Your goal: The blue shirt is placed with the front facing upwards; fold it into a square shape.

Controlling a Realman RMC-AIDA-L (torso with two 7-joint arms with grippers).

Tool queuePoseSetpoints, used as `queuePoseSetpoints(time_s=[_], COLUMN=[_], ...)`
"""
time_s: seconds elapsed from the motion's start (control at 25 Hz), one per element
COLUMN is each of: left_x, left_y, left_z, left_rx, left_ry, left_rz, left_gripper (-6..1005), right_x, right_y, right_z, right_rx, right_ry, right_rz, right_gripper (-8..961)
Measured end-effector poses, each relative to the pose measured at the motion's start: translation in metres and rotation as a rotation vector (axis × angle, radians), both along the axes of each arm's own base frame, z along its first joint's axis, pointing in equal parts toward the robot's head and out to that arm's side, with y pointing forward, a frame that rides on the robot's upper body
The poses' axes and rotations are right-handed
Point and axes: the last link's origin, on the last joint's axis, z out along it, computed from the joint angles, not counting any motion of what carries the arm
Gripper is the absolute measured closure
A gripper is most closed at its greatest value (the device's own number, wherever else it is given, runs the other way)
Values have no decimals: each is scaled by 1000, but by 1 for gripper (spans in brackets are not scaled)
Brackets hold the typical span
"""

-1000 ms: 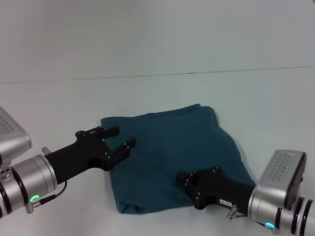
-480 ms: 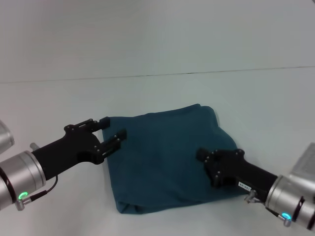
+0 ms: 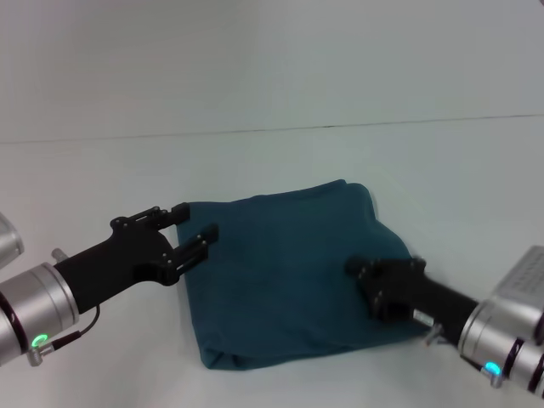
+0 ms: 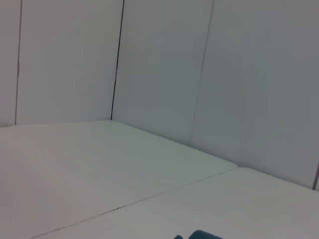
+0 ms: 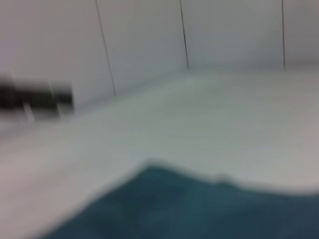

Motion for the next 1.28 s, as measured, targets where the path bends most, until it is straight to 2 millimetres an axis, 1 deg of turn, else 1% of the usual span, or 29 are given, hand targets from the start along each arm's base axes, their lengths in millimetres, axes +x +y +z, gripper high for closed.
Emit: queuePoseSetpoints(time_s=[0.08, 0.16, 0.32, 0.48, 0.64, 0.8, 0.88, 0.92, 0.96, 1.0, 1.04, 1.08, 1.2, 1.28], left_x=[0, 0, 0, 0, -1, 0, 2, 4, 6, 9, 11, 13, 18, 21], left_y=[0, 0, -1, -1, -2, -1, -2, -2, -2, -2, -2, -2, 0, 3], left_z=[0, 0, -1, -2, -4, -4, -3, -2, 0, 2, 5, 6, 13, 14], left_rx=[-1, -1, -2, -7, -13, -15, -22, -26, -34, -44, -60, -73, -150, -224], left_ry=[0, -1, -2, -1, 1, 5, 6, 8, 9, 15, 20, 24, 43, 63], left_rz=[0, 1, 1, 1, 1, -8, -27, -40, -58, -79, -95, -103, -105, -91], left_gripper=[462, 460, 454, 448, 442, 435, 432, 430, 429, 427, 426, 424, 419, 416], right_x=[-5, -10, -22, -27, -25, -21, -21, -22, -22, -21, -21, -22, -32, -45], right_y=[7, 19, 41, 60, 64, 60, 56, 54, 53, 52, 53, 53, 51, 48], right_z=[9, 13, 7, -4, -10, -9, 2, 11, 22, 38, 53, 65, 100, 120], right_rx=[40, 64, 48, 7, -21, -28, -14, -4, 3, 5, 1, -16, -109, -202], right_ry=[43, 57, 4, -87, -132, -135, -63, -15, 35, 84, 116, 136, 130, 62], right_rz=[9, 2, -12, -59, -96, -93, -64, -44, -21, -4, 8, 19, 69, 103], right_gripper=[894, 892, 889, 887, 884, 881, 880, 879, 879, 878, 877, 877, 875, 873])
